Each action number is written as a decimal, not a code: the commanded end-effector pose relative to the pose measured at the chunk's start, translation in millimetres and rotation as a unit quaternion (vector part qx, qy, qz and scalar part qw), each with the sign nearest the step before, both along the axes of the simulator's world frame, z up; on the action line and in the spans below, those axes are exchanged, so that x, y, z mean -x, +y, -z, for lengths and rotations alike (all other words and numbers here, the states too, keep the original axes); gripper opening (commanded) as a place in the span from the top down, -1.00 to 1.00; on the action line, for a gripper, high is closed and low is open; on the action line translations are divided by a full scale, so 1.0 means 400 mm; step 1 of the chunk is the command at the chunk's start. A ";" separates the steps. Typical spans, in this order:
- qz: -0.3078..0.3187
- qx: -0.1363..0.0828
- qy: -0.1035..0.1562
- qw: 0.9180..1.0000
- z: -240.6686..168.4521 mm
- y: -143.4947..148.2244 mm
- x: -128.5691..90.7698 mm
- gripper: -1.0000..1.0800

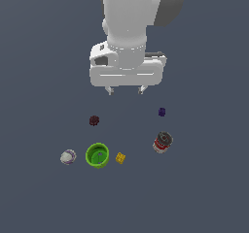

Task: Pick up a designated object from a clutter of objects.

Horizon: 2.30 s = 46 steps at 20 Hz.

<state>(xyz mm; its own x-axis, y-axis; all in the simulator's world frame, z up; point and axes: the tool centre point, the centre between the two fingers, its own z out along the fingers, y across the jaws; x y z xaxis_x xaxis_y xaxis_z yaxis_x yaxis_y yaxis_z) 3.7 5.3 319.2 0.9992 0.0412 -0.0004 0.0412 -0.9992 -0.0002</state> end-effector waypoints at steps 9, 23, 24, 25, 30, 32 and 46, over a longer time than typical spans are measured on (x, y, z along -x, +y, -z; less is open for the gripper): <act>0.006 0.010 -0.005 1.000 0.009 -0.046 -0.017 -0.92; 0.032 0.006 -0.004 0.999 0.044 -0.090 -0.061 -0.92; 0.038 0.005 -0.004 0.999 0.052 -0.099 -0.069 -0.92; 0.044 0.004 -0.004 0.999 0.060 -0.109 -0.078 -0.92; 0.082 -0.002 -0.002 0.997 0.118 -0.173 -0.133 -0.92; 0.101 -0.004 -0.002 0.995 0.148 -0.206 -0.157 -0.92; 0.237 -0.007 0.000 0.971 0.416 -0.482 -0.278 -0.92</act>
<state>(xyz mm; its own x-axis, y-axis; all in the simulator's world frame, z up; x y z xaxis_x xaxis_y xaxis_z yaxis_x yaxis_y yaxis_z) 111.8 -175.8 164.8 0.9169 -0.3990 -0.0035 -0.3991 -0.9168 -0.0142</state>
